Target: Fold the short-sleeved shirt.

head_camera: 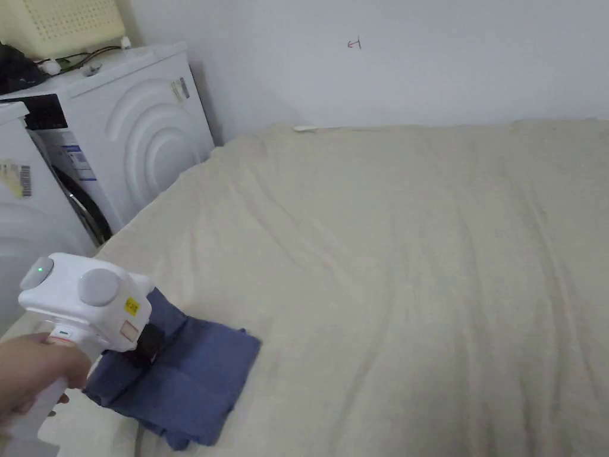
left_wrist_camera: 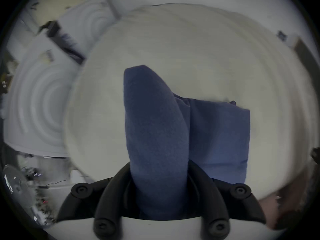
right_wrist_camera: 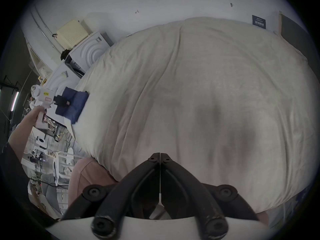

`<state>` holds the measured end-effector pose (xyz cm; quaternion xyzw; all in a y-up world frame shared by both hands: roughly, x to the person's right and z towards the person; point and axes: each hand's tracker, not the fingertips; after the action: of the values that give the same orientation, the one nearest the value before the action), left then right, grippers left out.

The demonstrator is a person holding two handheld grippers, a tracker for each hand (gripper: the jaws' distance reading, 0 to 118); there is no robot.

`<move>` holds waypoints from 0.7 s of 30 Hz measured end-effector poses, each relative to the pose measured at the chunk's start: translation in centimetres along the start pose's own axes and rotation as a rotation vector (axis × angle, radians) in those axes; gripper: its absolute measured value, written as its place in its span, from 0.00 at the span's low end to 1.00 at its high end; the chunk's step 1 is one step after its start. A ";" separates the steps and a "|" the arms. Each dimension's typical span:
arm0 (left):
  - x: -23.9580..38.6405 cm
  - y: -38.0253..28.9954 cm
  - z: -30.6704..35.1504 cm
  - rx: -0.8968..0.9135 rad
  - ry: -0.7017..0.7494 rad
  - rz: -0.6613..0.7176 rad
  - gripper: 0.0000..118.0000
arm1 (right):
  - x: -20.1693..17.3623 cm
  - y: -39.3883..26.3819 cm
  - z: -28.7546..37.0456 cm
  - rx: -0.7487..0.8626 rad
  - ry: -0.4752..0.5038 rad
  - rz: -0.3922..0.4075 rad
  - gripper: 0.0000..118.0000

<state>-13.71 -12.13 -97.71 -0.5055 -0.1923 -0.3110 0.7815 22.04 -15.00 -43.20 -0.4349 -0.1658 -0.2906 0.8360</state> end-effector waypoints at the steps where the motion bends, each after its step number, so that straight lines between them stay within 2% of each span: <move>1: -0.8 0.1 -0.6 -0.012 0.058 -0.001 0.31 | -0.2 0.0 -0.3 -0.012 0.001 0.006 0.00; 3: -1.8 -0.3 -1.2 -0.026 0.100 -0.002 0.82 | -0.7 0.0 -1.0 -0.029 -0.006 0.020 0.00; 4: -2.1 -0.5 -1.2 -0.018 0.117 0.016 0.96 | -0.9 0.0 -1.2 -0.032 -0.011 0.024 0.00; 5: -2.5 -0.6 -1.1 0.000 0.104 0.058 1.00 | -1.0 0.1 -1.4 -0.031 -0.012 0.025 0.00; 8: -2.9 -1.1 0.4 0.086 0.019 0.140 1.00 | -0.8 0.3 -1.6 -0.019 0.008 -0.004 0.00; 12: 0.7 -1.9 3.0 0.183 -0.013 0.204 0.99 | -0.3 0.8 -1.3 0.021 -0.004 -0.020 0.00; 13: 1.8 -2.3 3.8 0.192 -0.026 0.245 0.88 | -0.2 0.9 -1.1 0.028 -0.010 -0.018 0.00; 14: 4.3 -2.7 4.7 0.206 -0.158 0.242 0.55 | -0.1 1.0 -0.9 0.035 -0.015 -0.019 0.00; 15: 6.5 -3.4 5.3 0.262 -0.227 0.218 0.19 | 0.1 1.1 -0.7 0.042 -0.020 -0.021 0.00; 16: 9.3 -4.5 6.1 0.340 -0.280 0.202 0.00 | 0.2 1.1 -0.4 0.051 -0.021 -0.025 0.00; 17: 11.9 -5.4 7.3 0.408 -0.316 0.167 0.00 | 0.3 1.2 0.0 0.064 -0.020 -0.032 0.00; 20: 19.3 -7.4 10.1 0.525 -0.549 0.113 0.00 | 0.7 1.2 1.8 0.142 -0.008 -0.049 0.00; 21: 22.0 -8.6 11.6 0.603 -0.554 0.101 0.00 | 0.7 1.1 2.7 0.184 -0.002 -0.048 0.00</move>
<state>-3.26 -10.53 -73.62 -0.3270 -0.4529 -0.0542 0.8276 23.23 -12.53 -41.98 -0.3522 -0.2030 -0.2937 0.8651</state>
